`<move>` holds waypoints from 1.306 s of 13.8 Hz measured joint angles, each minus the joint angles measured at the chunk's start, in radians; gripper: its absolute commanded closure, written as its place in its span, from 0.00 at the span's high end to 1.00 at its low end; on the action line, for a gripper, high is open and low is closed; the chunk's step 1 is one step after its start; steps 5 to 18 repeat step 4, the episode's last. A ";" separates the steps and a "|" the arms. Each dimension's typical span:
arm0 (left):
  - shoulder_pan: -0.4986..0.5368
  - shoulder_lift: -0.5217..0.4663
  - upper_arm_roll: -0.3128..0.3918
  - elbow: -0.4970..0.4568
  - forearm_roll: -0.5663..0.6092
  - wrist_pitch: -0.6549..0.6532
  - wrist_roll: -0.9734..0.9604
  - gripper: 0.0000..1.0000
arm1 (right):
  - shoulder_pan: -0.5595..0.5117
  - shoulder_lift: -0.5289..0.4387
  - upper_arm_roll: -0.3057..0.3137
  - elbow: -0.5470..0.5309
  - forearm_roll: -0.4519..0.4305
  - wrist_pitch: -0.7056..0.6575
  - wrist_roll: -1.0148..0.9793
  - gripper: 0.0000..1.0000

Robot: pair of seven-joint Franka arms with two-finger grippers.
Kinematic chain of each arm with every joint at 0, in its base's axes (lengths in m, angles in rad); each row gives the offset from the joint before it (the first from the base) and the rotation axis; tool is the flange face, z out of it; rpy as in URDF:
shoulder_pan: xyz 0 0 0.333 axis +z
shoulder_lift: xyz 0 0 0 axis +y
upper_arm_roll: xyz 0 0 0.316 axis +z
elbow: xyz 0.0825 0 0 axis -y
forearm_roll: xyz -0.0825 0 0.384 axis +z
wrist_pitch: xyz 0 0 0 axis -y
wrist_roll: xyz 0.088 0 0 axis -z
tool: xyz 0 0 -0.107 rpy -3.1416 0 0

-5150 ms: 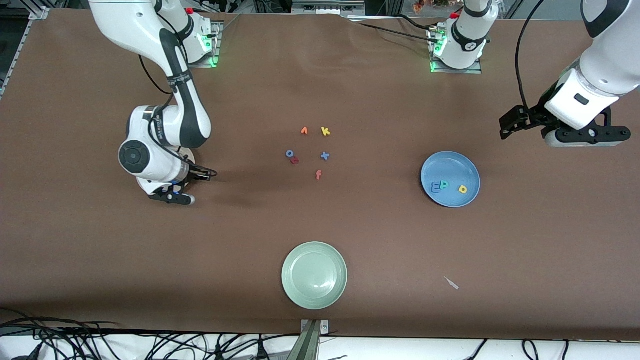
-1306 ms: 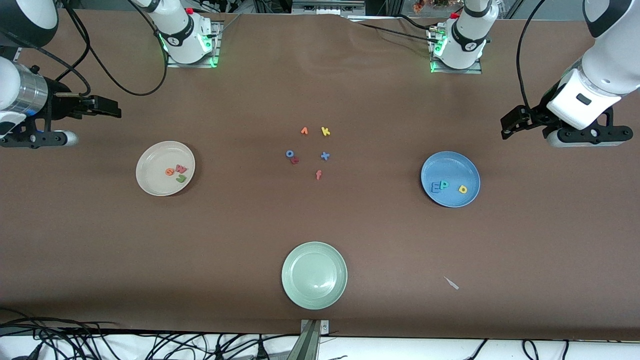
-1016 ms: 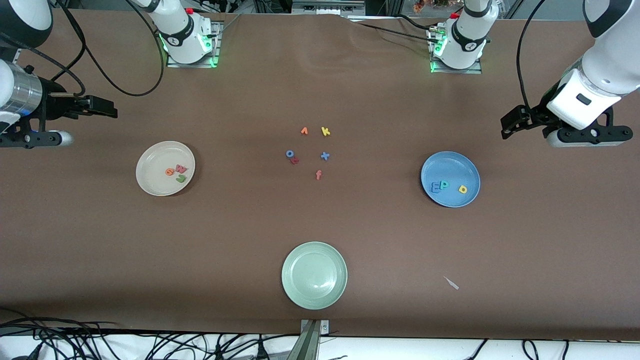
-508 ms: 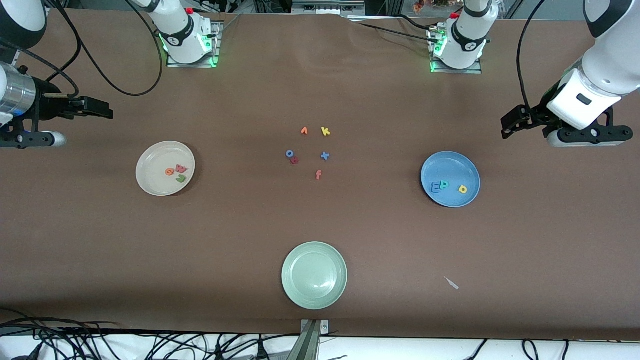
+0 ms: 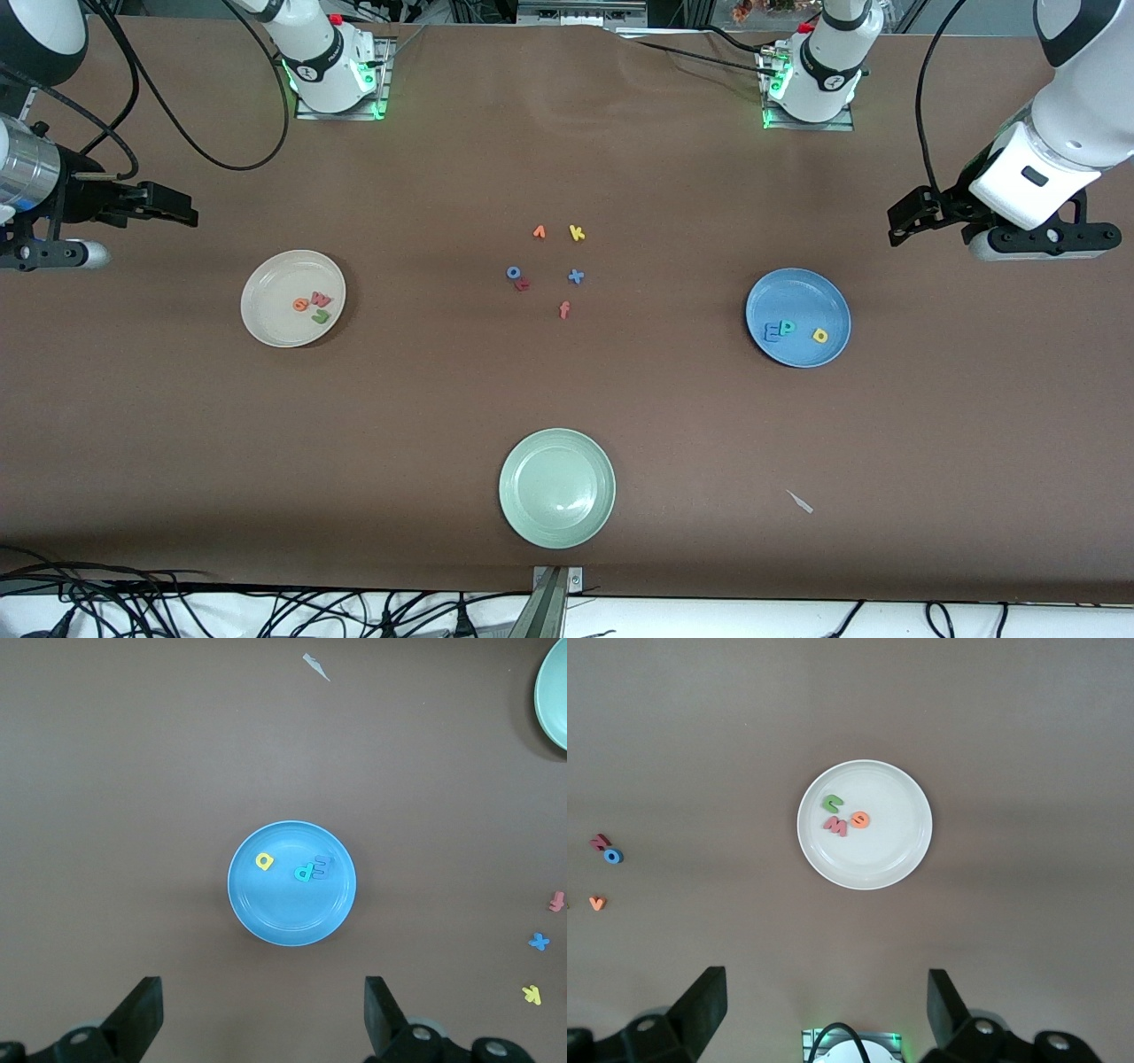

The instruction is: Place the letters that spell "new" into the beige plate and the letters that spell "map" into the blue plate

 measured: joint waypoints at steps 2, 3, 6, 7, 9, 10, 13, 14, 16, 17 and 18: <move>0.000 0.000 0.000 0.000 0.000 0.000 0.000 1.00 | 0.002 0.000 0.000 0.000 0.000 0.001 0.003 1.00; 0.000 0.000 0.000 0.000 0.000 0.000 0.000 1.00 | 0.003 0.000 0.001 0.000 0.000 0.001 0.008 1.00; 0.000 0.000 0.000 0.000 0.000 0.000 0.000 1.00 | 0.003 0.000 0.002 0.000 0.000 0.002 0.014 1.00; 0.000 0.000 0.000 0.000 0.000 0.000 0.000 1.00 | 0.003 0.000 0.002 0.000 0.000 0.002 0.014 1.00; 0.000 0.000 0.000 0.000 0.000 0.000 0.000 1.00 | 0.003 0.000 0.002 0.000 0.000 0.002 0.014 1.00; 0.000 0.000 0.000 0.000 0.000 0.000 0.000 1.00 | 0.003 0.000 0.002 0.000 0.000 0.002 0.014 1.00; 0.000 0.000 0.000 0.000 0.000 0.000 0.000 1.00 | 0.003 0.000 0.002 0.000 0.000 0.002 0.014 1.00; 0.000 0.000 0.000 0.000 0.000 0.000 0.000 1.00 | 0.003 0.000 0.002 0.000 0.000 0.002 0.014 1.00; 0.000 0.000 0.000 0.000 0.000 0.000 0.000 1.00 | 0.003 0.000 0.002 0.000 0.000 0.002 0.014 1.00; 0.000 0.000 0.000 0.000 0.000 0.000 0.000 1.00 | 0.003 0.000 0.002 0.000 0.000 0.002 0.014 1.00; 0.000 0.000 0.000 0.000 0.000 0.000 0.000 1.00 | 0.003 0.000 0.002 0.000 0.000 0.002 0.014 1.00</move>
